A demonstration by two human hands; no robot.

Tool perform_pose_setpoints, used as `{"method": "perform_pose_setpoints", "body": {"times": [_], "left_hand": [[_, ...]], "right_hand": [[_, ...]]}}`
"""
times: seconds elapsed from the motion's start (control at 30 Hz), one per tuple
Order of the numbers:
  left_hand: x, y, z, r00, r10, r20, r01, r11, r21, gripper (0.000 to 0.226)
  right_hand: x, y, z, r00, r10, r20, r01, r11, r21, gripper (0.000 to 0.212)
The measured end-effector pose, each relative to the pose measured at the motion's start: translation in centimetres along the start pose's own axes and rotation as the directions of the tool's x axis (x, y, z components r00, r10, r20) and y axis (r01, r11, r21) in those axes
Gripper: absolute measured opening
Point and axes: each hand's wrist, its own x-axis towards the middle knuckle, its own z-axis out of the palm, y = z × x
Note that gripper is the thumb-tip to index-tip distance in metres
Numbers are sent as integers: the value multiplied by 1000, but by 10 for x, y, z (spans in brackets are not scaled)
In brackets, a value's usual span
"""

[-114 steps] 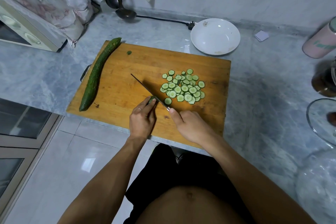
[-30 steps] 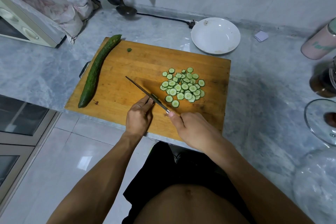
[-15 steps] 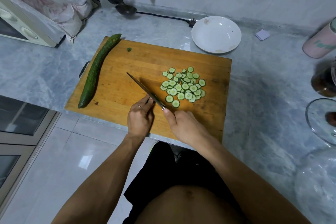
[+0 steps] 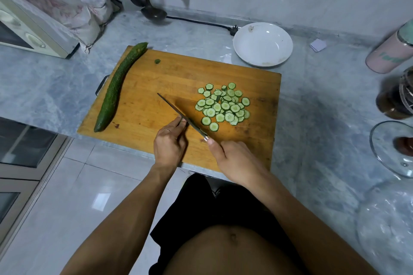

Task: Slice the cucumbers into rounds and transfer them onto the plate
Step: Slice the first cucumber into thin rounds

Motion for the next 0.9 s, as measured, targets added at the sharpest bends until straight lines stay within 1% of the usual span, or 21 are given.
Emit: {"method": "perform_pose_setpoints", "body": {"times": [0.07, 0.43, 0.63, 0.77, 0.83, 0.9], "left_hand": [[0, 0, 1, 1000, -5, 5, 5, 1000, 0, 42], [-1, 1, -1, 1000, 13, 3, -13, 1000, -21, 41], [0, -4, 3, 999, -11, 30, 12, 999, -37, 44], [0, -4, 5, 1000, -26, 9, 26, 999, -35, 43], [0, -2, 4, 1000, -22, -1, 22, 999, -46, 42], [0, -3, 4, 1000, -17, 3, 17, 999, -46, 42]], "right_hand": [[-6, -3, -1, 1000, -1, -15, 1, 1000, -5, 59], [-16, -8, -5, 1000, -19, -12, 18, 998, -59, 59], [-12, -9, -7, 1000, -9, 11, 10, 999, -37, 61], [-2, -7, -7, 998, 30, 57, -31, 1000, 7, 62], [8, -9, -4, 997, 41, 63, -42, 999, 16, 66], [18, -13, 2, 997, 42, 60, -43, 999, 12, 66]]}}
